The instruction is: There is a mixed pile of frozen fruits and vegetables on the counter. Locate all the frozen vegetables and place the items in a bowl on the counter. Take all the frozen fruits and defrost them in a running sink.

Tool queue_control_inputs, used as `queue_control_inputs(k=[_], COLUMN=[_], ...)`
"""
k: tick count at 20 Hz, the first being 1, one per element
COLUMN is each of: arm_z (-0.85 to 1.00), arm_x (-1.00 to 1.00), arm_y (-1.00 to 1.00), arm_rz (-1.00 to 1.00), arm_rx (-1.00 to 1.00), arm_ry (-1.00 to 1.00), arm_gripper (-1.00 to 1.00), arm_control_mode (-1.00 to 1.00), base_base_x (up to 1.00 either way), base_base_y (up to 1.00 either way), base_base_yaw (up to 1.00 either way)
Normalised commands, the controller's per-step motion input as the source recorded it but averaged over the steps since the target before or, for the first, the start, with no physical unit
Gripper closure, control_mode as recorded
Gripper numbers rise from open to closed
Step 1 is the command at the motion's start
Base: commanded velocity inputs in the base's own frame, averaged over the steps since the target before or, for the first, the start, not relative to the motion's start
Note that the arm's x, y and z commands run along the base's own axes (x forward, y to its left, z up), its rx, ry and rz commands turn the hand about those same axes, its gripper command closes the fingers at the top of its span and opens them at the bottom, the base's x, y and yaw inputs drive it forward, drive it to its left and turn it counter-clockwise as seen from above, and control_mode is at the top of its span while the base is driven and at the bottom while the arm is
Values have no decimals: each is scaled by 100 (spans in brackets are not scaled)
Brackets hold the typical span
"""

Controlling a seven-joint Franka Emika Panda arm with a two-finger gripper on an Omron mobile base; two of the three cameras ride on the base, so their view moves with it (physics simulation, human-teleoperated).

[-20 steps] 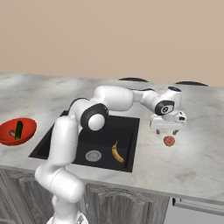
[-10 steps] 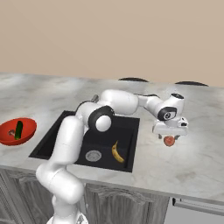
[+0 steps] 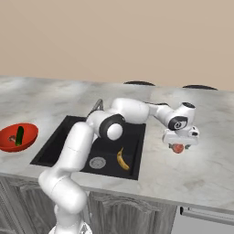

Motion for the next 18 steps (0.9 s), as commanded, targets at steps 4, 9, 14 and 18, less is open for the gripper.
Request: queue_control_inputs(k=[4, 9, 14, 18], arm_z=[-31, -3, 45, 39], arm_x=[0, 0, 1, -5], arm_y=[0, 8, 66, 98], arm_rz=[0, -4, -3, 2], arm_rx=[8, 0, -2, -5], arm_ry=[4, 4, 2, -1], arm_gripper=[100, 100, 100, 100], arm_control_mode=[-100, -100, -100, -100], base_base_x=[0, 0, 0, 0], base_base_y=[0, 0, 0, 0], base_base_yaw=[0, 0, 0, 0])
